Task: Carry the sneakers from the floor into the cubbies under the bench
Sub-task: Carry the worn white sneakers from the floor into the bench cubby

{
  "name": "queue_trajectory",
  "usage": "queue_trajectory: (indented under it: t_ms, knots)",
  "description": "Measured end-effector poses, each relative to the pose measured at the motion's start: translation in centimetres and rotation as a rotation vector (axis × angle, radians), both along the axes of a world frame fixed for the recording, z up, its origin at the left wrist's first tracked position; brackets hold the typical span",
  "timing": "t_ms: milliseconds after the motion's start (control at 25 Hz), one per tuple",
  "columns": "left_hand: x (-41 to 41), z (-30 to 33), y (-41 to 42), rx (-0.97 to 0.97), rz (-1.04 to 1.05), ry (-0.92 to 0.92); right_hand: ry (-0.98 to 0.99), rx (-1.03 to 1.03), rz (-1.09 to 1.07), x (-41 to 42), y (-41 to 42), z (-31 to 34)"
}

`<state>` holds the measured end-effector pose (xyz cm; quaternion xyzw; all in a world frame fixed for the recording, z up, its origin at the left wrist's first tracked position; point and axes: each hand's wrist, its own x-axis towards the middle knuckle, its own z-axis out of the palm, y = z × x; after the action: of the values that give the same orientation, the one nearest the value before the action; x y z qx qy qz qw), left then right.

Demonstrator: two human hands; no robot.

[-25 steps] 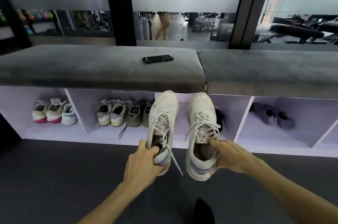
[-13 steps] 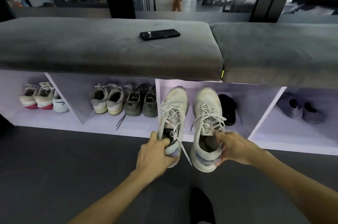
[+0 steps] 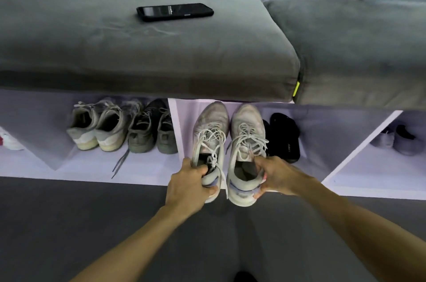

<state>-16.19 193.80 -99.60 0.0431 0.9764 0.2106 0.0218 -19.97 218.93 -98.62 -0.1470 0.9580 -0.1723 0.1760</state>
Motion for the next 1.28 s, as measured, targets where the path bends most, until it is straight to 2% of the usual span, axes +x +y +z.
queue_trajectory:
  t_ms: [520, 1080, 1280]
  knots:
    - [-10.7, -6.4, 1.2, 0.021, 0.085, -0.006, -0.108, -0.068, -0.047, -11.8, -1.1, -6.7]
    - [-15.9, -9.8, 3.7, -0.043, 0.232, -0.036, -0.120, -0.043, -0.024, -18.2, -0.9, -9.2]
    - [-17.2, -10.6, 4.0, -0.067, 0.281, -0.102, -0.131, -0.042, -0.020, -19.0, -0.2, -10.3]
